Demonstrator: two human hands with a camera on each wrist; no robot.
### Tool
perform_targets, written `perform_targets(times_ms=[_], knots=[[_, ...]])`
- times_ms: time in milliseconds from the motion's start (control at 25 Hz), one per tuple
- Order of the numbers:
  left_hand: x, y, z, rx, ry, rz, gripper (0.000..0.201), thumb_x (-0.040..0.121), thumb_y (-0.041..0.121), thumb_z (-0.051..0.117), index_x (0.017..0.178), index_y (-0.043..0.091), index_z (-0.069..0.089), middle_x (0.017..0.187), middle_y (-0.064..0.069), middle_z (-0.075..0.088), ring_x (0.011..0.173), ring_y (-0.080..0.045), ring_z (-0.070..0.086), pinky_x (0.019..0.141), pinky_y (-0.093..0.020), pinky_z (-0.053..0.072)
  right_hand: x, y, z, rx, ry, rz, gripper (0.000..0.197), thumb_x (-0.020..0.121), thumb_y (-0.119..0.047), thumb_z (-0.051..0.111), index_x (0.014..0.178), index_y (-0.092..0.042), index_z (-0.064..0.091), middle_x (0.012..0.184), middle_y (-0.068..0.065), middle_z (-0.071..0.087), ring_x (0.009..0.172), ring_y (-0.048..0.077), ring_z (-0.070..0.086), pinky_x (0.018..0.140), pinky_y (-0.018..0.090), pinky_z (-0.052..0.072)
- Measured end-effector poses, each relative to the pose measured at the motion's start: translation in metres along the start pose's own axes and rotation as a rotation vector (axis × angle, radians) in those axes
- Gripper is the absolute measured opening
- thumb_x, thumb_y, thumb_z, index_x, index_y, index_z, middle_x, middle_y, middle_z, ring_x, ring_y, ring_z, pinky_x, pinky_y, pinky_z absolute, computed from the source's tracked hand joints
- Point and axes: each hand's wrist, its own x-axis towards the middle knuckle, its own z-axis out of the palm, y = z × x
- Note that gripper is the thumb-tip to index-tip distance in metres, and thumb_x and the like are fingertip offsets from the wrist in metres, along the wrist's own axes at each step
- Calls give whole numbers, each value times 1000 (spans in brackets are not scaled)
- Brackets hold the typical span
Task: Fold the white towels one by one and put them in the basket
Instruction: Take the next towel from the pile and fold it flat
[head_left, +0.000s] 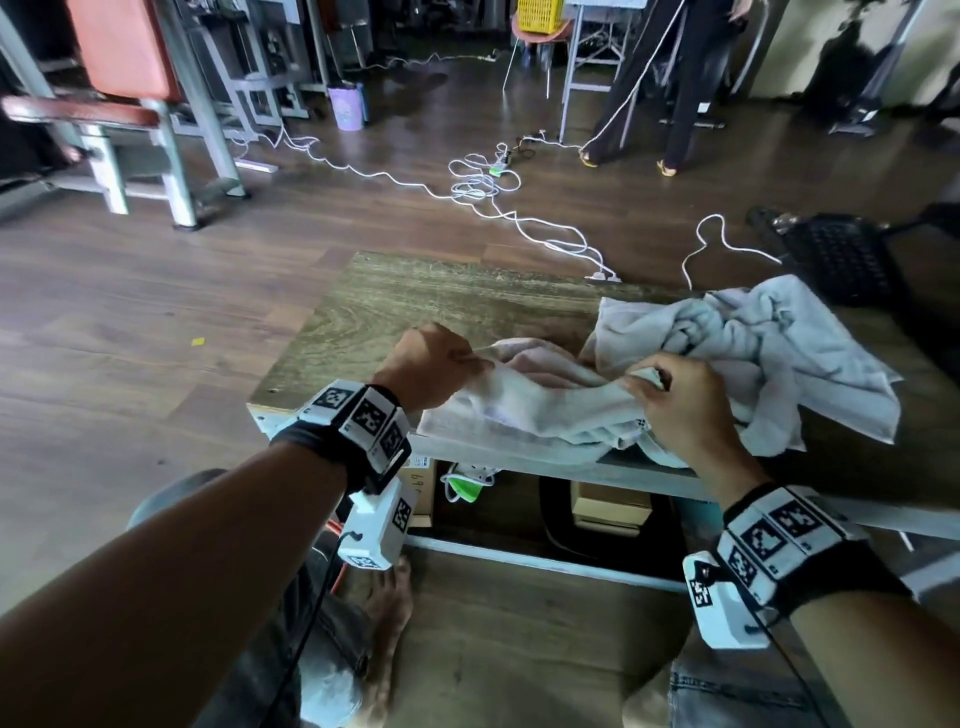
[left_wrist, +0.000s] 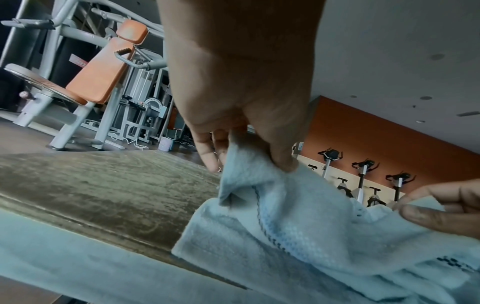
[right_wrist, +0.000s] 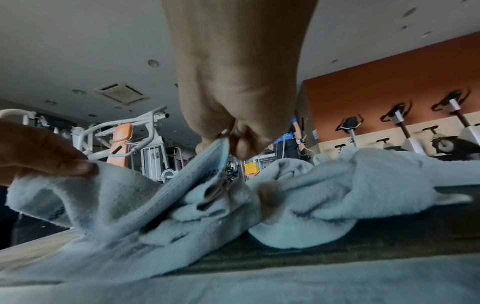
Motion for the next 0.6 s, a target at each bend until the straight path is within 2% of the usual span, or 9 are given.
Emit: perform_targets(times_ms=[80, 120, 200, 240, 280, 360, 400, 480, 600], knots=[[6, -1, 3, -3, 61, 124, 22, 84, 33, 62, 76, 16, 74, 80, -4, 60, 88, -33, 60, 77, -34, 51, 7, 3, 0, -25, -61, 45, 5, 86, -9, 75, 88, -5, 77, 81, 4, 74, 63, 3, 58, 58, 1, 38], [11, -1, 6, 47, 33, 107, 22, 85, 33, 58, 85, 21, 77, 103, -7, 59, 110, -35, 51, 93, -39, 45, 11, 3, 4, -39, -84, 30, 5, 86, -8, 75, 88, -5, 78, 80, 3, 73, 64, 6, 61, 58, 4, 41], [19, 2, 12, 148, -148, -25, 22, 87, 42, 55, 98, 41, 74, 149, -4, 33, 135, -32, 24, 109, -45, 29, 16, 4, 15, -69, -114, -81, 4, 82, -6, 78, 85, -8, 79, 77, -5, 71, 73, 15, 64, 69, 23, 51], [24, 1, 16, 223, -264, -33, 22, 83, 52, 53, 98, 54, 69, 158, 0, 22, 141, -30, 13, 114, -49, 23, 17, 4, 21, -94, -144, -151, 6, 79, -7, 80, 82, -12, 80, 74, -12, 66, 76, 14, 61, 71, 29, 48], [24, 4, 19, 303, -371, -4, 26, 79, 61, 50, 102, 63, 62, 162, 2, 13, 145, -29, 4, 116, -56, 17, 14, 2, 26, -118, -197, -197, 9, 76, -8, 81, 79, -16, 80, 71, -18, 62, 75, 12, 58, 72, 29, 45], [27, 4, 31, 438, -520, 49, 41, 80, 62, 54, 122, 60, 53, 164, 8, -1, 148, -29, -4, 114, -64, 7, 12, 1, 38, -176, -325, -221, 6, 75, -18, 79, 76, -24, 80, 70, -15, 68, 73, 12, 62, 76, 31, 47], [26, 5, 36, 477, -545, 70, 40, 84, 58, 55, 123, 53, 57, 163, 9, 4, 149, -28, 2, 113, -64, 9, 11, 2, 44, -221, -383, -219, 5, 76, -26, 73, 76, -27, 79, 73, -10, 71, 74, 15, 64, 79, 34, 49], [25, 7, 42, 507, -543, 142, 30, 90, 48, 53, 116, 39, 65, 149, 3, 35, 137, -25, 33, 108, -55, 27, 9, -1, 50, -316, -478, -207, 17, 75, -38, 61, 74, -29, 75, 74, -5, 71, 73, 18, 64, 81, 39, 50], [35, 2, 30, 342, -559, 164, 23, 91, 34, 56, 99, 19, 71, 108, -1, 64, 97, -18, 61, 87, -37, 51, 29, -20, 43, -346, -587, -187, 10, 82, -34, 68, 76, -32, 75, 80, -4, 71, 76, 13, 64, 77, 34, 51]])
